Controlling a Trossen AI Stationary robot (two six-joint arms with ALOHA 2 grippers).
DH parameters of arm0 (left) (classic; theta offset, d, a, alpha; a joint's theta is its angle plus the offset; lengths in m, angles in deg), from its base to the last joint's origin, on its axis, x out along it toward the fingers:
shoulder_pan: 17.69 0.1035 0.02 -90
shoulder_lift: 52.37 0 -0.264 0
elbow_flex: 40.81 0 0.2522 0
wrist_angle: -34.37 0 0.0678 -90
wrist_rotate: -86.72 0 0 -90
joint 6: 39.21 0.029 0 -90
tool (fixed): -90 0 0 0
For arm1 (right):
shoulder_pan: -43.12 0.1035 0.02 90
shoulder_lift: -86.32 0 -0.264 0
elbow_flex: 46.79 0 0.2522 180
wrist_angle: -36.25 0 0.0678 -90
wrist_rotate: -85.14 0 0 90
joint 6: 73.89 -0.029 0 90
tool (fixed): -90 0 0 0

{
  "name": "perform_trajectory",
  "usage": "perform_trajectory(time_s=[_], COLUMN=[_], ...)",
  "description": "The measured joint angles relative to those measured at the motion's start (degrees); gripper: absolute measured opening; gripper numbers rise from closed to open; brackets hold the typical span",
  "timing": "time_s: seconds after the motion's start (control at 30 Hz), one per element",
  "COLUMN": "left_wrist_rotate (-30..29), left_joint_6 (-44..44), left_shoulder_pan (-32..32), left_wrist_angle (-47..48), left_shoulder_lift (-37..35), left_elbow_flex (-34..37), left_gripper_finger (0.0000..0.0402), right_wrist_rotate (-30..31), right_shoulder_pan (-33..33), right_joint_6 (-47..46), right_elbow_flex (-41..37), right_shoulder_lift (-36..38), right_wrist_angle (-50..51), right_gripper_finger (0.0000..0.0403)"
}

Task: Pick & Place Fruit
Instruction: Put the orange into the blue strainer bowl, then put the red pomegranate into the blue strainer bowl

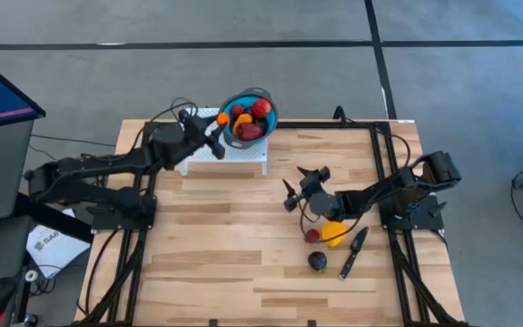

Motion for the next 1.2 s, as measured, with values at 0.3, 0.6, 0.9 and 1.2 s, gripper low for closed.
perform_trajectory(time_s=[0.3, 0.6, 0.9, 1.2], left_wrist_rotate=[6.3, 6.0, 5.9, 6.3], left_joint_6=[-2.7, -3.1, -4.0, -4.4], left_shoulder_pan=[5.6, 7.8, 8.0, 8.0], left_wrist_angle=[12.4, 18.9, 19.0, 19.3], left_shoulder_lift=[8.3, 12.6, 13.5, 12.8], left_elbow_flex=[-8.2, -13.7, -13.7, -13.6], left_gripper_finger=[0.0136, 0.0137, 0.0196, 0.0254], right_wrist_rotate=[-6.0, -6.4, -7.2, -7.3], right_shoulder_pan=[-3.1, -2.5, -1.8, -1.2], right_joint_6=[-0.2, -0.2, -0.8, -1.6], right_elbow_flex=[0.0, 0.0, 0.0, 0.0], right_shoulder_lift=[0.0, 0.0, 0.0, 0.1], right_wrist_angle=[0.2, 0.2, 0.5, 1.3], right_gripper_finger=[0.0302, 0.0302, 0.0301, 0.0301])
